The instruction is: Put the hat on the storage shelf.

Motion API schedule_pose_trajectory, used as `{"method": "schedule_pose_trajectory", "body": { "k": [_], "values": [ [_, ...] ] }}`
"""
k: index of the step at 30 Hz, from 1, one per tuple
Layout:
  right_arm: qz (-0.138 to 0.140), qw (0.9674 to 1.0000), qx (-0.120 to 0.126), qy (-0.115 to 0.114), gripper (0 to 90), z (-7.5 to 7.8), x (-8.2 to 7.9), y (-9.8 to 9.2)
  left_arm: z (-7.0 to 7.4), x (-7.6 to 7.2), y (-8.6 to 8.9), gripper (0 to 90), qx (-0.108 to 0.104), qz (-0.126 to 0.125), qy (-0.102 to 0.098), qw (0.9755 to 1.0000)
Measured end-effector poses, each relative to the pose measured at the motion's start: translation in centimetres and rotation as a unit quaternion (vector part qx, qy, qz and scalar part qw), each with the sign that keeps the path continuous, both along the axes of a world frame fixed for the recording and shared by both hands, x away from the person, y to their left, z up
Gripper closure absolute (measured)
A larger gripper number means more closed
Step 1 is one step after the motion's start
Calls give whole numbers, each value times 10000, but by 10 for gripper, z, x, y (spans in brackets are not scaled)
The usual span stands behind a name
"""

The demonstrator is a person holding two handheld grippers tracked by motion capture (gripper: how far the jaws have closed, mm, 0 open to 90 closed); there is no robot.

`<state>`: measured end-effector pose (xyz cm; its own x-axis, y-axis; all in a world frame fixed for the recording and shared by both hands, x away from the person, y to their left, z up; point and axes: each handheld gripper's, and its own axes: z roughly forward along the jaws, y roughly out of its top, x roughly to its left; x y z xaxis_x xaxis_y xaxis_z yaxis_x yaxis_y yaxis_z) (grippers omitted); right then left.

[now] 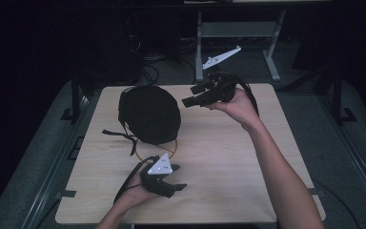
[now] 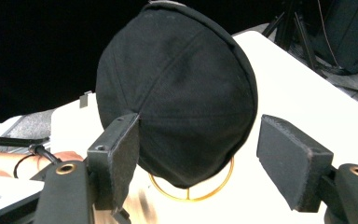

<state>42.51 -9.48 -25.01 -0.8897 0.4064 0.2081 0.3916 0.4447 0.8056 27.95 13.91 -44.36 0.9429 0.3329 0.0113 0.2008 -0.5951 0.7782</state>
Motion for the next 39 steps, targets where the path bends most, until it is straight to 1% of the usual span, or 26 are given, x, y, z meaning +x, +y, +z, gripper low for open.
{"method": "schedule_pose_trajectory", "body": {
  "k": [1, 6, 7, 11, 14, 19, 26, 30, 39],
  "values": [
    [-7, 10000, -17, 20, 290, 0, -1, -2, 0, 0, 0, 320, -9, 3, 3, 10000],
    [-64, 10000, -17, -18, 286, -3, -5, -12, 1, 1, 2, 317, -112, 65, 1, 9999],
    [-60, 10000, -11, 7, 286, -4, -6, -14, 1, 2, 3, 317, -76, 59, -24, 10000],
    [-70, 10000, -32, 37, 281, -9, -8, -20, 1, 1, 2, 317, -37, 60, -20, 10000],
    [-90, 9999, -35, 45, 278, -14, -9, -24, 0, 0, 0, 317, -88, 70, 3, 9999],
    [-144, 9998, -31, 108, 274, -21, -11, -32, 0, 0, 0, 317, -66, 41, -44, 10000],
    [-200, 9996, 3, 180, 270, -28, -14, -41, -1, 0, 0, 317, -46, 34, -43, 10000],
    [-222, 9996, 10, 179, 269, -32, -15, -48, -1, 0, 0, 317, -18, 33, -41, 10000],
    [-319, 9991, 64, 268, 266, -45, -22, -64, -1, 0, -1, 317, -29, 49, -54, 10000]
  ]
}}
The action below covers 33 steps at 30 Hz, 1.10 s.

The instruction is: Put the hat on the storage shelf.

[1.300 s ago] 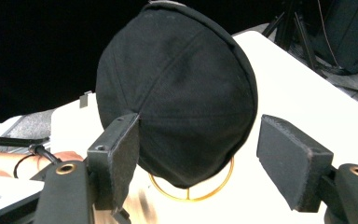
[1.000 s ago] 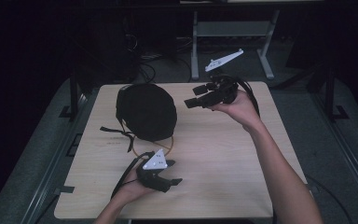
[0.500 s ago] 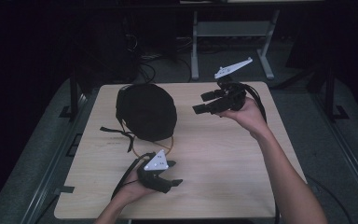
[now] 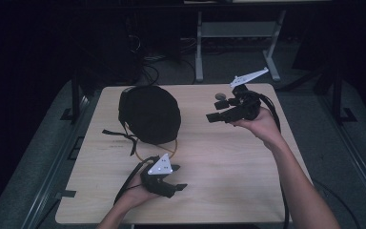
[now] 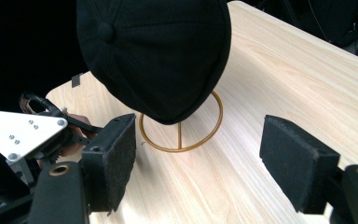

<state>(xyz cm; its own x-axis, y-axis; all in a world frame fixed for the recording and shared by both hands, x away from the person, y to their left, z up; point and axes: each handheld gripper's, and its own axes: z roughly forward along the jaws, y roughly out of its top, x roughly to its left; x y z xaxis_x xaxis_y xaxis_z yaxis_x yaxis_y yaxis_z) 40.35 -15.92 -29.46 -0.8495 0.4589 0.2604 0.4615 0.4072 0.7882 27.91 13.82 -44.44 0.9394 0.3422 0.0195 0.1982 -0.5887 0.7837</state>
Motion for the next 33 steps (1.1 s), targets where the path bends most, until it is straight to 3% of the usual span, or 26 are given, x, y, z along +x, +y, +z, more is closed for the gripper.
{"method": "schedule_pose_trajectory", "body": {
  "k": [6, 22, 33],
  "values": [
    [-31, 10000, 8, 28, 266, -8, -4, -9, 0, 0, 0, 317, 13, 10, -23, 10000],
    [-100, 9997, 59, 235, 263, -48, -27, -43, -1, 0, -1, 317, 44, 5, 26, 10000],
    [-221, 9992, 65, 340, 263, -67, -36, -60, -1, 1, -1, 298, -60, 102, 69, 9999]
  ]
}}
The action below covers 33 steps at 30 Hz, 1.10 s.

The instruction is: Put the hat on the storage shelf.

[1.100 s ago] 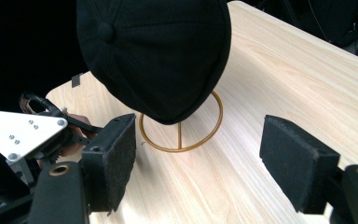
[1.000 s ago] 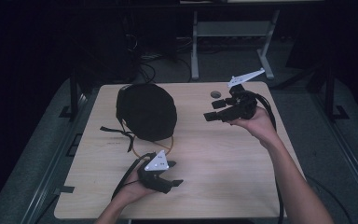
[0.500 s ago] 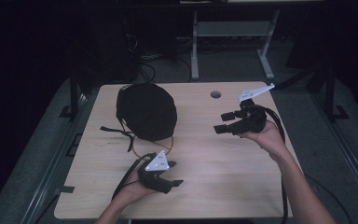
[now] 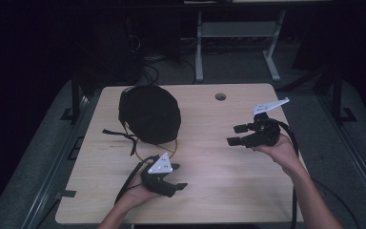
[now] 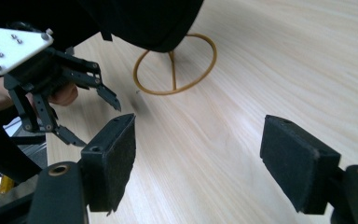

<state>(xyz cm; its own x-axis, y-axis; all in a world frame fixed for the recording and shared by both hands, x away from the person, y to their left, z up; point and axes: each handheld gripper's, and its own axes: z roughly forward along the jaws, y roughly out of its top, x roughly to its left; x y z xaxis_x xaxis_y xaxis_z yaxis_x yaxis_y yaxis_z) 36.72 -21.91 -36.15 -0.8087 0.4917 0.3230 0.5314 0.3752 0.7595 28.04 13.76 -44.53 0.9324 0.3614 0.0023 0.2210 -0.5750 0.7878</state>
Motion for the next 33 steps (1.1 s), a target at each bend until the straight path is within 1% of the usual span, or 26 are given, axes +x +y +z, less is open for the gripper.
{"method": "schedule_pose_trajectory", "body": {
  "k": [1, 3, 5, 7, 10, 15, 19, 26, 29, 33],
  "values": [
    [-32, 9999, 97, 11, 263, -3, -2, -5, 0, 0, 0, 298, -8, 2, 3, 10000],
    [-45, 9999, 130, 25, 263, -3, -3, -7, -1, 0, 0, 297, -16, 4, 4, 10000],
    [-84, 9998, 163, 34, 263, -7, -7, -12, -1, 0, 0, 289, -30, 7, 7, 10000],
    [-118, 9998, 162, 38, 263, -11, -10, -17, -1, 0, -1, 287, -30, 2, 3, 10000],
    [-177, 9997, 128, 109, 255, -18, -13, -23, -1, 0, 0, 284, -21, 8, 1, 10000],
    [-251, 9994, 215, 130, 255, -29, -22, -32, -1, -1, 0, 284, -4, 8, 11, 10000],
    [-303, 9992, 179, 168, 254, -38, -29, -36, -1, -1, 0, 285, -6, 8, 11, 10000],
    [-321, 9993, 101, 190, 254, -47, -42, -42, -1, -1, 0, 288, -21, 25, 27, 10000],
    [-332, 9992, 100, 196, 255, -51, -47, -46, -1, -1, 1, 288, 12, 13, 20, 10000],
    [-363, 9991, 102, 216, 255, -54, -53, -50, 0, -1, 1, 288, -11, 23, 7, 10000]
  ]
}}
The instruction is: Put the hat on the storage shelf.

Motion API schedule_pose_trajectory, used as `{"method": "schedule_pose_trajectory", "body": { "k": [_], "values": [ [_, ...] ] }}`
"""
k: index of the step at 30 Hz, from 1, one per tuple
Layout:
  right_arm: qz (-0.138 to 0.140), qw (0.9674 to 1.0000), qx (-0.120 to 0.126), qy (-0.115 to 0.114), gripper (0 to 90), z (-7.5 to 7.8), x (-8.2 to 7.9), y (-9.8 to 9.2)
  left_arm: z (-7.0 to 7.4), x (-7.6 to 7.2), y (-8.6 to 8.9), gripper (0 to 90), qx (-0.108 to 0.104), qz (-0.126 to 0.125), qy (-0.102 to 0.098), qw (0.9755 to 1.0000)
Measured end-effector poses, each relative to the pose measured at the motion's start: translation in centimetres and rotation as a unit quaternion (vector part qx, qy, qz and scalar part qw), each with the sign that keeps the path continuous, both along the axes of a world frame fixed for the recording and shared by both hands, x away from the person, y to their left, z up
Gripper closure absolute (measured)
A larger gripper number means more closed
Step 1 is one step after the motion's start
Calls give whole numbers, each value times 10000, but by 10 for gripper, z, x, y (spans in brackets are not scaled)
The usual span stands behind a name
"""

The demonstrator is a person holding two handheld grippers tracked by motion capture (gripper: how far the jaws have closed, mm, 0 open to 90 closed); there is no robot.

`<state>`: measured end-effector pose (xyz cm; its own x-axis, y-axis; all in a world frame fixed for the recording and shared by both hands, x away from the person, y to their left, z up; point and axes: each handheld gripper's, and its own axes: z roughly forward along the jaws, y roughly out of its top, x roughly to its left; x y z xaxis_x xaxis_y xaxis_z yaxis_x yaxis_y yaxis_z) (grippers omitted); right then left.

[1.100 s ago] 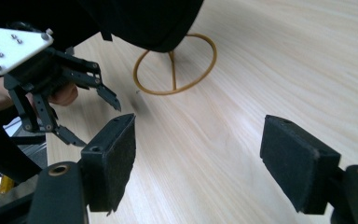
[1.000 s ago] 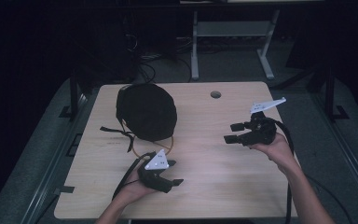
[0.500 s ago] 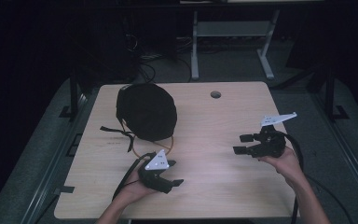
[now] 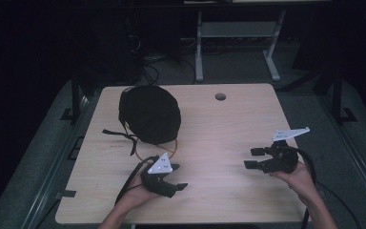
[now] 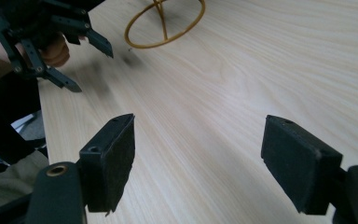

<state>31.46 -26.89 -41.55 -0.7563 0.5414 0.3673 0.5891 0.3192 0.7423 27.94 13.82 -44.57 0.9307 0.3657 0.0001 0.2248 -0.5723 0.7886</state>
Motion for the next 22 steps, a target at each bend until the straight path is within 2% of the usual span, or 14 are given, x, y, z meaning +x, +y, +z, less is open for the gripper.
{"method": "schedule_pose_trajectory", "body": {
  "k": [11, 18, 22],
  "values": [
    [-213, 9997, 130, 60, 251, -16, -21, -16, 1, 0, 0, 287, -103, 3, 48, 9999],
    [-308, 9995, 43, -45, 238, -23, -40, -17, 1, 0, -1, 287, -139, 1, 84, 9999],
    [-359, 9990, 228, -120, 220, -24, -47, -15, 1, -1, -2, 287, -98, -35, 81, 9999]
  ]
}}
